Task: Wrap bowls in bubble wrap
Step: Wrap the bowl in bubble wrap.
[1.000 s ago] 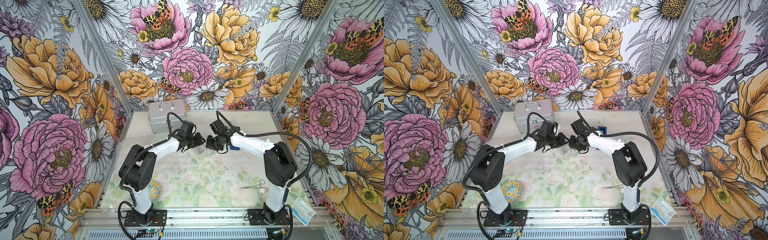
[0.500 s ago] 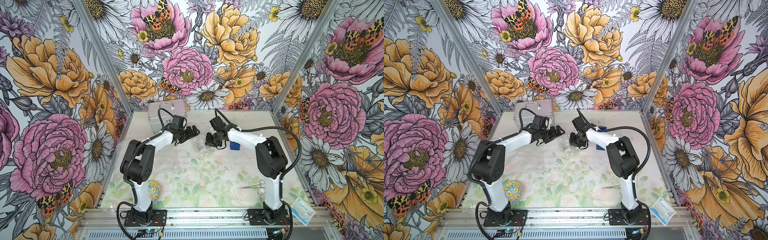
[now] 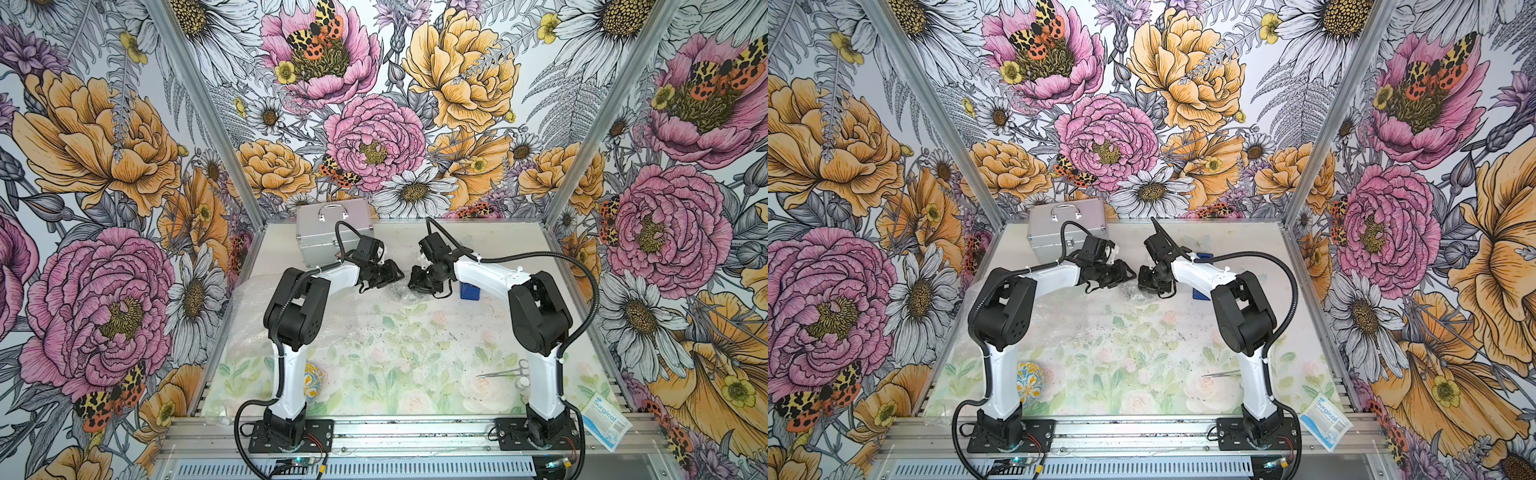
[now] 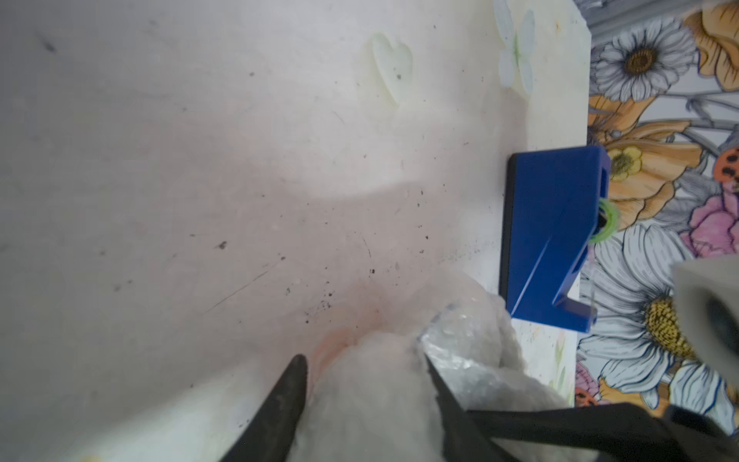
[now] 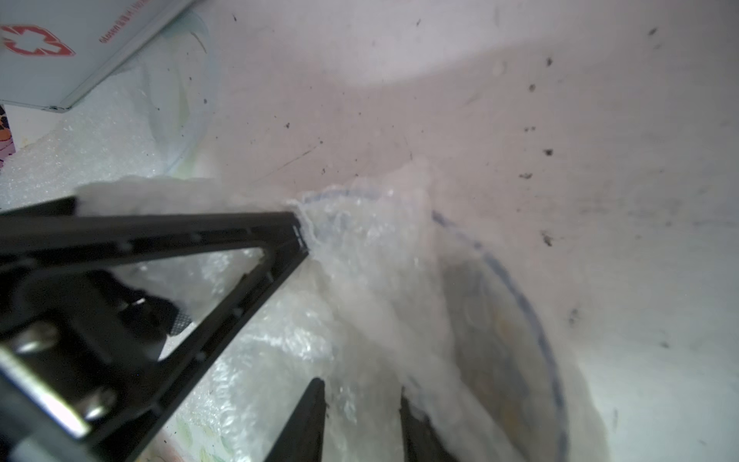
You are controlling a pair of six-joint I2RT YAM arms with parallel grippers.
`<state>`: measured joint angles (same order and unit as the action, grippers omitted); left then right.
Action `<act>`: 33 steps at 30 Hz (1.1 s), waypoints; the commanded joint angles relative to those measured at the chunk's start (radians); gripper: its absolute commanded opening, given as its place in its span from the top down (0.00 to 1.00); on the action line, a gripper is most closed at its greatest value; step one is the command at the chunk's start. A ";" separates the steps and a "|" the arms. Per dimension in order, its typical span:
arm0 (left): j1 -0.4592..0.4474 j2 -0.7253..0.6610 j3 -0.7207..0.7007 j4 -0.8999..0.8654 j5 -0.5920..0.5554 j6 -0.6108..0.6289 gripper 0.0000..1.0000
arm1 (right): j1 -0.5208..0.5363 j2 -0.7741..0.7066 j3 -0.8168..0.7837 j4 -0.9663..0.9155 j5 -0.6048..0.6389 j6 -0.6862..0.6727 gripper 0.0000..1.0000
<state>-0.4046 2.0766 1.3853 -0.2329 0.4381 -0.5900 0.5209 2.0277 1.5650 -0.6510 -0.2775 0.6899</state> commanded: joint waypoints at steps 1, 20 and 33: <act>0.009 -0.021 -0.047 0.024 -0.034 -0.052 0.76 | 0.019 -0.164 -0.045 -0.059 0.119 0.052 0.67; -0.201 -0.369 -0.439 0.142 -0.353 -0.454 0.84 | 0.165 -0.180 -0.148 -0.072 0.228 0.247 0.84; -0.138 -0.429 -0.432 0.025 -0.185 -0.360 0.35 | 0.121 -0.136 -0.211 0.001 0.061 0.038 0.88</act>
<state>-0.5907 1.6920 0.9272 -0.1390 0.1921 -1.0306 0.6605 1.8679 1.3441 -0.6762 -0.1692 0.8162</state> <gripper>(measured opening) 0.613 0.118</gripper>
